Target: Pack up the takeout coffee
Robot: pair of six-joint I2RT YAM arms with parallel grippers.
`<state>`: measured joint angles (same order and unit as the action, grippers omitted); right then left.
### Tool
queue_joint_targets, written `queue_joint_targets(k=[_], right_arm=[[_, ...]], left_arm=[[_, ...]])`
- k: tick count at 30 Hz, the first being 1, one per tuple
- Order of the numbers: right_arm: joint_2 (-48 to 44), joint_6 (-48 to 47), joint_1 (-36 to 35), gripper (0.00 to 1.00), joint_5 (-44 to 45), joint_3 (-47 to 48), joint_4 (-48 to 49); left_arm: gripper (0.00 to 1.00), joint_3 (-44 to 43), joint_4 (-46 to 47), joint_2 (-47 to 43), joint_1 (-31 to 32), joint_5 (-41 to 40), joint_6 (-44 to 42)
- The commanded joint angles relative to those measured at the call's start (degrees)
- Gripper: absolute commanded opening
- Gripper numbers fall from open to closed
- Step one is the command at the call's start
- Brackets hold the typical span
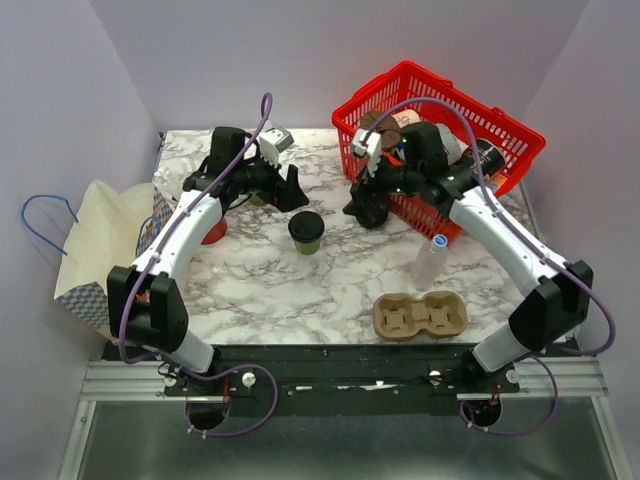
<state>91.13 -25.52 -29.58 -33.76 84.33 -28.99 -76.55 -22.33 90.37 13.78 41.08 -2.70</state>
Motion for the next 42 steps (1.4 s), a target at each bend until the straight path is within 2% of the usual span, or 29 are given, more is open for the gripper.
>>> queue_joint_targets(k=[1,4,7,9,12,13,15,16,19,21,24,25,27,31,36,39,42], right_arm=[[-5.3,2.1,1.6,0.99,2.1,3.6,-7.1],[-6.1,-4.4,1.7,0.94,0.0,5.2,-19.2],[-9.0,-11.0,1.7,0.88,1.1,2.1,-27.8],[-12.4,-11.7,2.0,0.85,3.8,-2.1,-28.2],[-15.7,-12.4,2.8,0.76,2.7,-3.1,-29.9],[-16.2,-13.4,2.7,0.71,2.2,-3.1,-32.8],[-16.9,-15.3,2.7,0.68,2.9,-3.6,-35.8],[-17.6,-16.1,2.7,0.62,3.4,-4.5,-38.6],[-19.6,-21.4,2.7,0.59,6.1,-8.4,-43.4],[-21.5,-26.0,2.7,0.59,7.3,-10.8,-44.7],[-25.9,-24.2,2.7,0.61,10.7,-14.9,-39.8],[-26.6,-24.0,2.7,0.71,11.4,-15.0,-36.6],[-26.6,-22.6,2.7,0.77,14.1,-13.7,-33.7],[-22.4,-21.8,2.7,0.77,16.0,-7.1,-33.8],[-20.7,-17.2,3.5,0.77,21.9,-5.8,-29.9],[-18.7,-15.0,7.1,0.77,23.9,-5.8,-30.6],[-17.0,-15.2,11.5,0.76,22.3,-4.8,-34.9]], left_arm=[[0.99,-0.2,-8.9,-6.2,0.1,-3.4,-7.3],[0.99,1.6,-12.0,-9.3,0.4,-3.0,-10.4],[0.99,3.5,-14.8,-11.3,1.2,-2.8,-13.9],[0.99,4.6,-15.2,-12.6,1.7,-4.1,-15.3],[0.98,5.3,-15.9,-12.8,2.9,-5.9,-16.1],[0.98,5.2,-16.0,-12.8,2.8,-6.9,-15.8],[0.98,4.8,-16.1,-12.6,3.2,-8.1,-14.7],[0.98,4.3,-16.1,-12.5,3.3,-10.0,-14.3],[0.98,2.2,-16.8,-11.7,3.6,-11.9,-13.7],[0.98,1.7,-17.1,-11.2,3.8,-12.2,-14.1],[0.98,1.8,-15.9,-10.7,3.9,-11.3,-12.2],[0.98,1.9,-15.8,-10.7,4.0,-10.6,-11.6],[0.98,1.9,-15.4,-10.2,4.0,-8.8,-10.8],[0.98,1.4,-15.1,-9.8,4.1,-5.8,-10.1],[0.98,-0.3,-15.0,-8.3,4.1,-3.4,-9.3],[0.98,-0.8,-14.9,-7.8,4.1,-2.9,-9.4],[0.98,-0.8,-14.9,-7.8,4.1,-2.2,-9.5]])
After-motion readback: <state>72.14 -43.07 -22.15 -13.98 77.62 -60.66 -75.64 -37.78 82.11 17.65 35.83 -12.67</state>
